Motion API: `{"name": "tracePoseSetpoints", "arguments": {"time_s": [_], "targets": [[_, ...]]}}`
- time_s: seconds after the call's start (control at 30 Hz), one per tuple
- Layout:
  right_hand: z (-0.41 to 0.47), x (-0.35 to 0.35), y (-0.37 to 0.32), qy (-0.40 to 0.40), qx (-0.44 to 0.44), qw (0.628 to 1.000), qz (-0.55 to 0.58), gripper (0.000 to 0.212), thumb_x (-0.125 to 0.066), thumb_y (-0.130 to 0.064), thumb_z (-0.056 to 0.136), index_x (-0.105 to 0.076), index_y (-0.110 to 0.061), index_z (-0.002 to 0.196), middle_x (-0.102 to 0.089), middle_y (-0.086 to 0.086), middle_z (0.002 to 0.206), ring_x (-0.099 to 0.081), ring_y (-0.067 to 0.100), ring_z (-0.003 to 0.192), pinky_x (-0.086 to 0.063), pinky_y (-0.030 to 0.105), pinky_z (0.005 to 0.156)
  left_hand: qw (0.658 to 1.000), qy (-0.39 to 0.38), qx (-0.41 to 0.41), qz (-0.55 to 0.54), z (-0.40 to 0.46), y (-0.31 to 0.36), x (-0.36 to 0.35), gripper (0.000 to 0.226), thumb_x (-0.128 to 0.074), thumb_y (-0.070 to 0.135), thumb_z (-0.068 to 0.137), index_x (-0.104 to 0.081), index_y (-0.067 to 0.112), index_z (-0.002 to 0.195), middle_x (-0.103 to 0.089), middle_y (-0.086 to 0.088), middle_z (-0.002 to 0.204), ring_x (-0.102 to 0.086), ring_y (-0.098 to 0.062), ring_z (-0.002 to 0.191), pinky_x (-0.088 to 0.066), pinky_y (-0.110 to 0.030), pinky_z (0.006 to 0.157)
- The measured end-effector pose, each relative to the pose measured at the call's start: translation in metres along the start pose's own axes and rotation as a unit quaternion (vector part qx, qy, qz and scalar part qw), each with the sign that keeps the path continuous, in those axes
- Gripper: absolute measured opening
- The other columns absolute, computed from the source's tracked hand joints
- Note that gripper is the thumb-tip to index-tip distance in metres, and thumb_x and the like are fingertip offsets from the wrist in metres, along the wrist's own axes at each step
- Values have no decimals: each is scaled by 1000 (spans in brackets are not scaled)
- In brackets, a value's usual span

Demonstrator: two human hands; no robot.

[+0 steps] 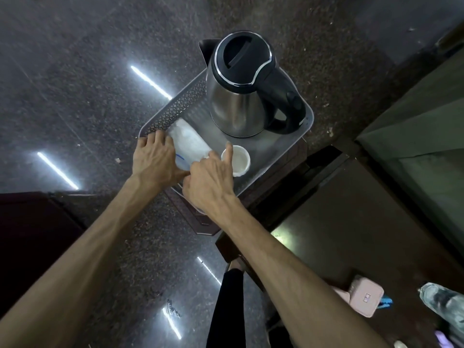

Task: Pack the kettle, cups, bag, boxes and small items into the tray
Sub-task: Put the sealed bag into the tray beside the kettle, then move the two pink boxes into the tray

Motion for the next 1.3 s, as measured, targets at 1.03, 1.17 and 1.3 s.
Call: {"name": "tracePoseSetpoints", "arguments": {"time_s": [1.03,1.17,1.3], "targets": [[-274,-49,257,279,-305,789,455,25,-59,-12,96,-80,-20,106,-80,-9,96,-74,5,89,-61,33,83,909,63,-197,-361,-182,320,-21,18,-67,8,90,-76,11,106,-72,-2,108,-68,-21,99,-57,-42,85],[-330,-82,282,274,-360,756,473,28,-56,-16,95,-81,-20,106,-81,-6,98,-73,8,92,-59,34,89,910,29,-222,-348,-220,365,-47,16,-68,7,87,-75,10,101,-72,-3,106,-69,-23,96,-57,-42,80],[-370,-103,294,265,-399,741,470,33,-51,-25,88,-81,-23,101,-81,-7,94,-71,6,84,-57,25,80,914,0,-235,-332,-248,390,-71,16,-68,7,87,-75,11,101,-73,-1,104,-69,-23,93,-57,-42,78]]}}
Point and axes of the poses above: each hand's wrist, its own z-axis towards the middle knuckle, its own x-axis out of the back of the hand, y = z × x, the point moved 7 cm from there along z, towards the middle knuckle
